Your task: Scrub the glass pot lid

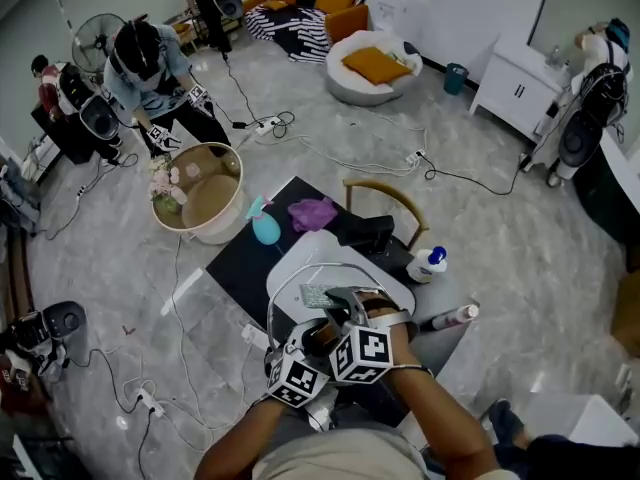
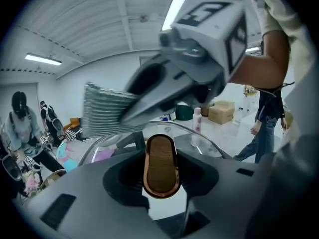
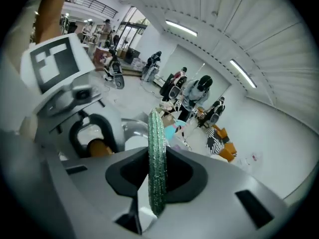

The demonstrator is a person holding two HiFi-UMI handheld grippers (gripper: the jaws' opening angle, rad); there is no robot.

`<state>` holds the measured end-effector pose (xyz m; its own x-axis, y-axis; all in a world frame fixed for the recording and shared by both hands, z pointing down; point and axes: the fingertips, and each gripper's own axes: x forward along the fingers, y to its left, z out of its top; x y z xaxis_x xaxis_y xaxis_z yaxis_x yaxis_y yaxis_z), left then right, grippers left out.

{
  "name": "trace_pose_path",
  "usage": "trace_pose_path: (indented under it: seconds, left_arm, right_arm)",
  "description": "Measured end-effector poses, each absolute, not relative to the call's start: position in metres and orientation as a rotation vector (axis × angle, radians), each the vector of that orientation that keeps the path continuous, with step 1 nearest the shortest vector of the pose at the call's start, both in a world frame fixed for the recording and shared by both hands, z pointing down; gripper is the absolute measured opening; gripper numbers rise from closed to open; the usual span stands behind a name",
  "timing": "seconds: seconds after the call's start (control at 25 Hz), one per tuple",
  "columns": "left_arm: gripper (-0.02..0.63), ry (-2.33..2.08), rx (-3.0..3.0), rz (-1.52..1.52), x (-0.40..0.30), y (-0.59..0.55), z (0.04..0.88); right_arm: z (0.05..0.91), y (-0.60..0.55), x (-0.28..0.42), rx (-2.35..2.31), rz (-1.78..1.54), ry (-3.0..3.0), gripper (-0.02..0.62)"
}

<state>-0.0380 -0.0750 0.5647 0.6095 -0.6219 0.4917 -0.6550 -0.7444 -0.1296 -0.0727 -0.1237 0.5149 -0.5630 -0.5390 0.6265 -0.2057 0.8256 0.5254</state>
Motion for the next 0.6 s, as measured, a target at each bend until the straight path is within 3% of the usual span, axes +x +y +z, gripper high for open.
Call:
trace_pose_path:
  seconds: [0.12,0.28,0.6]
  left_arm:
    - [0.173,-1.062,2.751,0.772,-0.035,-0.071,0.567]
    - [0.173,-1.121,2.624,0.646,-0.061,-0.083,0.571]
    - [0.173,-1.281,2.427,0.506,-0.106,-0.119,0.569]
  right_arm:
    - [0.517,-0.140,-0.088,0.490,-0.504,-2.157,0.083]
    - [0.525,-0.147,-0.056,0.552,-0.457,-2.090,0.083]
    - [0.545,-0.061,-0.041,0.549,-0.506,-2.065,0.083]
